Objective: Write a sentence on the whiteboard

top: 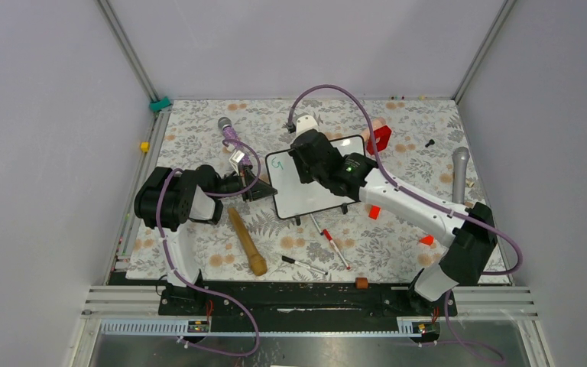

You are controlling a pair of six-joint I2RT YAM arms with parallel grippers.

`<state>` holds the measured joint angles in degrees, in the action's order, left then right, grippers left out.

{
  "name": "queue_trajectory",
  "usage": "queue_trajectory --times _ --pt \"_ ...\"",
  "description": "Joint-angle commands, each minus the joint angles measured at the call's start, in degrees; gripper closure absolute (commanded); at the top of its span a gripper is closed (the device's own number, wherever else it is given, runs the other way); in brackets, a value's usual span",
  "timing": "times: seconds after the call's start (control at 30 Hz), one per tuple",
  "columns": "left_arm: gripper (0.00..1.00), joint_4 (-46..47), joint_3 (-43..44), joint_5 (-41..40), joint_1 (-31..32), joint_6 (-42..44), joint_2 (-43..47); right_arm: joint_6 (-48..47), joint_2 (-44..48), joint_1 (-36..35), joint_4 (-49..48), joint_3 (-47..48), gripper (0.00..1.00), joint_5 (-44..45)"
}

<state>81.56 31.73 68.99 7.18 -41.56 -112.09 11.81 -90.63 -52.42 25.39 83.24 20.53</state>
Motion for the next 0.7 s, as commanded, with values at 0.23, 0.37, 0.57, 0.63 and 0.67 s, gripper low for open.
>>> queue_trajectory --times 0.23,0.37,0.57,0.63,0.67 --pt "1.0 3.03 -1.3 -0.09 -0.33 3.89 1.09 -1.7 3.9 1.05 -8.7 -5.28 1.0 2.73" --pt "1.0 3.08 -2.02 -0.72 -0.33 4.11 1.95 -2.05 3.79 0.98 -8.14 -5.11 1.0 2.78" --pt "1.0 3.08 -5.77 -2.73 -1.76 8.28 2.88 -2.27 3.75 1.01 -7.55 -4.94 1.0 -0.05" --pt "1.0 2.99 -6.28 -3.2 -1.73 9.32 3.64 -2.27 3.69 0.96 -7.45 -4.64 1.0 -0.28" --pt "1.0 2.99 -6.2 -3.31 -1.75 9.35 3.64 -2.31 3.53 1.0 -7.34 -4.48 1.0 -0.31"
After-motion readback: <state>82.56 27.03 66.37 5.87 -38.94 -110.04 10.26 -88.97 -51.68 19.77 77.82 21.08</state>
